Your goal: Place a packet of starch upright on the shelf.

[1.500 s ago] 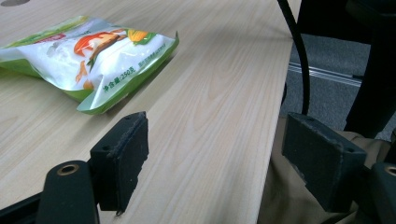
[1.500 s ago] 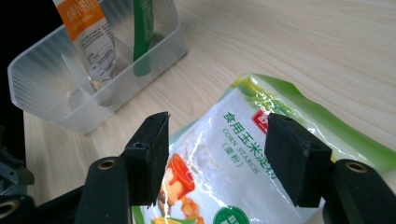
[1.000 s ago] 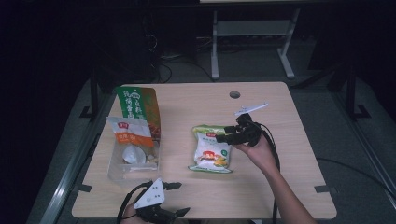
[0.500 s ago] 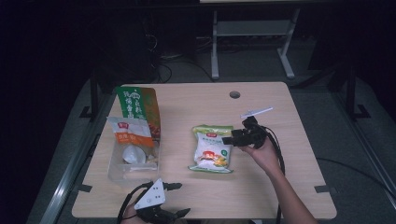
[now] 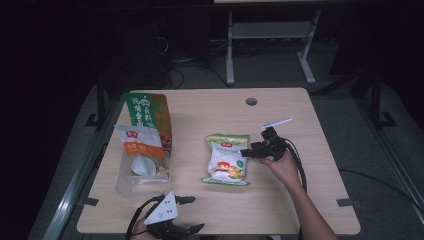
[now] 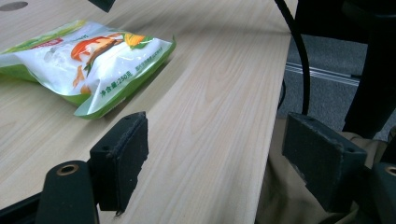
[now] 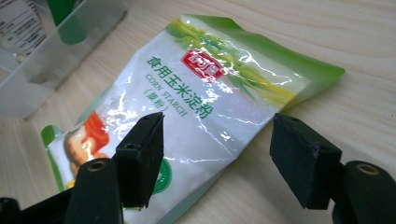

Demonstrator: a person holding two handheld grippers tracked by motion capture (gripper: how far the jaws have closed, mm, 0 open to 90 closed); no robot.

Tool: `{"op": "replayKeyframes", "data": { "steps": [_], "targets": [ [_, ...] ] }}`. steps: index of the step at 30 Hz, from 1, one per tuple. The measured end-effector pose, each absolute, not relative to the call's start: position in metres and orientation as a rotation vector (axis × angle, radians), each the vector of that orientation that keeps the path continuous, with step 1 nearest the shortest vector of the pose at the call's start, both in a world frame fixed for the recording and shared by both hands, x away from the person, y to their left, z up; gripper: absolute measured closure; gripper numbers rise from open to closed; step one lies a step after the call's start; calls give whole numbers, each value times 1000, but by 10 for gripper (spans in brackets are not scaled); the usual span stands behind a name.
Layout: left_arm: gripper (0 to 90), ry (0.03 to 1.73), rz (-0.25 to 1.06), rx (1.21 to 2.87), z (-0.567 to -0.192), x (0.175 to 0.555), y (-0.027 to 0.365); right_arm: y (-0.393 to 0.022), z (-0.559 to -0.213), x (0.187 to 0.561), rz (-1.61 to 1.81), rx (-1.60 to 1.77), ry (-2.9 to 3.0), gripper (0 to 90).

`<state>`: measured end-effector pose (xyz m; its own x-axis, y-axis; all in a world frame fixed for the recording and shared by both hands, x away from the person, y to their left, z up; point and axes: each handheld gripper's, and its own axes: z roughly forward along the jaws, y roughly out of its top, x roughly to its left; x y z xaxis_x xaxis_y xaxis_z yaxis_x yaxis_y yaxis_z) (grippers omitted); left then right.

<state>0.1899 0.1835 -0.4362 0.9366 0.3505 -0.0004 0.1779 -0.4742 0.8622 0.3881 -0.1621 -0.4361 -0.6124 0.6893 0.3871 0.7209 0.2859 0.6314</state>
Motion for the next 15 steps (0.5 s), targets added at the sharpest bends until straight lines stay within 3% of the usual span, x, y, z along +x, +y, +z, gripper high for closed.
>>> {"op": "replayKeyframes", "data": {
  "steps": [15],
  "targets": [
    [225, 376, 215, 2077, -436, 190, 183, -160, -458, 401, -1261, -1419, -2415, 355]
  ]
}}
